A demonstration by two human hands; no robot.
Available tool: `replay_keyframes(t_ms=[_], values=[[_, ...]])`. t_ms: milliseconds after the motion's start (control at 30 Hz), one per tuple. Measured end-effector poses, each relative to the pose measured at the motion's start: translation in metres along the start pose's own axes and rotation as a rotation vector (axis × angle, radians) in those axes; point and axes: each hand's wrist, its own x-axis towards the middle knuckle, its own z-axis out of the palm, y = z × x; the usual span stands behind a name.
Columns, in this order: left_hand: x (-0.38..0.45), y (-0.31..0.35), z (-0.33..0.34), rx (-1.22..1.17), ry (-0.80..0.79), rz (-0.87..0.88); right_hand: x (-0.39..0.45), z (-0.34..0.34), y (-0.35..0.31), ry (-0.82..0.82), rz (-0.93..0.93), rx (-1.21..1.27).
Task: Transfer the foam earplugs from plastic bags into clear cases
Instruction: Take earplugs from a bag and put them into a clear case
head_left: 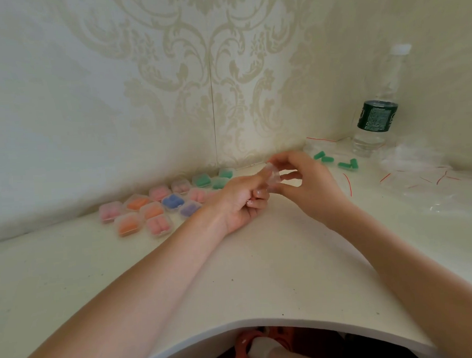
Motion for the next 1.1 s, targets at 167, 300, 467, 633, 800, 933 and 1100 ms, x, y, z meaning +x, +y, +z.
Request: replay_keyframes(t_ms=[167, 300, 467, 633, 800, 933, 1100], values=[[-0.004, 0.003, -0.001, 0.348, -0.076, -0.006, -0.002, -0.005, 0.002, -0.036, 0.027, -0.045], [-0.002, -0.001, 0.003, 0.326, -0.025, 0.0, -0.001, -0.003, 0.001, -0.041, 0.023, -0.069], [0.003, -0.002, 0.003, 0.195, 0.034, -0.037, 0.0, -0.003, 0.0, -0.048, 0.083, -0.062], [0.008, -0.004, 0.001, 0.093, 0.09, 0.006, 0.0, -0.001, 0.0, 0.016, 0.043, -0.046], [0.005, -0.003, 0.003, 0.068, 0.107, 0.041, -0.002, -0.003, 0.004, 0.02, -0.056, -0.25], [0.007, -0.006, 0.004, 0.177, 0.142, 0.1, -0.001, -0.008, 0.007, 0.085, -0.167, -0.512], [-0.006, -0.001, 0.006, 0.401, -0.001, 0.041, 0.002, -0.02, 0.008, 0.157, -0.065, -0.481]])
